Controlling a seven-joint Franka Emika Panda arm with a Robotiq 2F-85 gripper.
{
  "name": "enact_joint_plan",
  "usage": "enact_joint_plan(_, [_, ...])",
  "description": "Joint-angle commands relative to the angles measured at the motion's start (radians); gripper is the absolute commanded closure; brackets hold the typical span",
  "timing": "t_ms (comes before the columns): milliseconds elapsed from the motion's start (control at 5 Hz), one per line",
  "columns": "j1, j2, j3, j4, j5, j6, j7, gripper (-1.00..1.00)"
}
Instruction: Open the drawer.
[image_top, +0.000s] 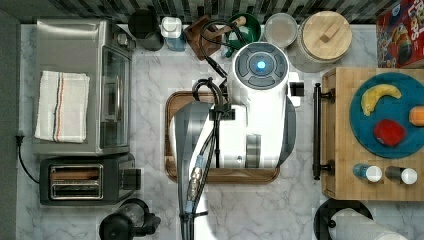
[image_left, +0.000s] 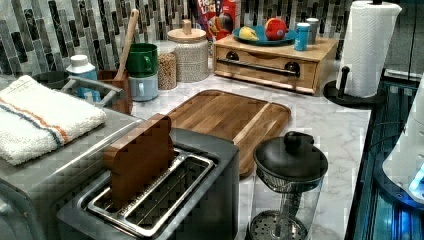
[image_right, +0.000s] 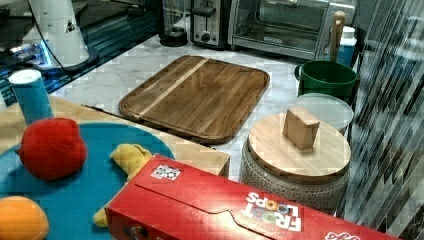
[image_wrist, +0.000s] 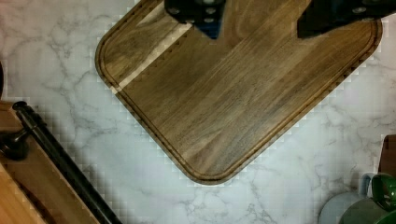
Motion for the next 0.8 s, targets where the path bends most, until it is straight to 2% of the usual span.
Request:
enact_joint_plan(200, [-0.002,0.004,0.002,-0.001,-0.001,0.000,-0.002,-1.00])
enact_joint_plan(400, [-0.006,0.004,0.006,-0.001,-0.001,0.000,-0.001,-1.00])
enact_joint_plan(800, [-0.064,-0.040,-0.034,-0.091,0.025,0.010,-0.444,-1.00])
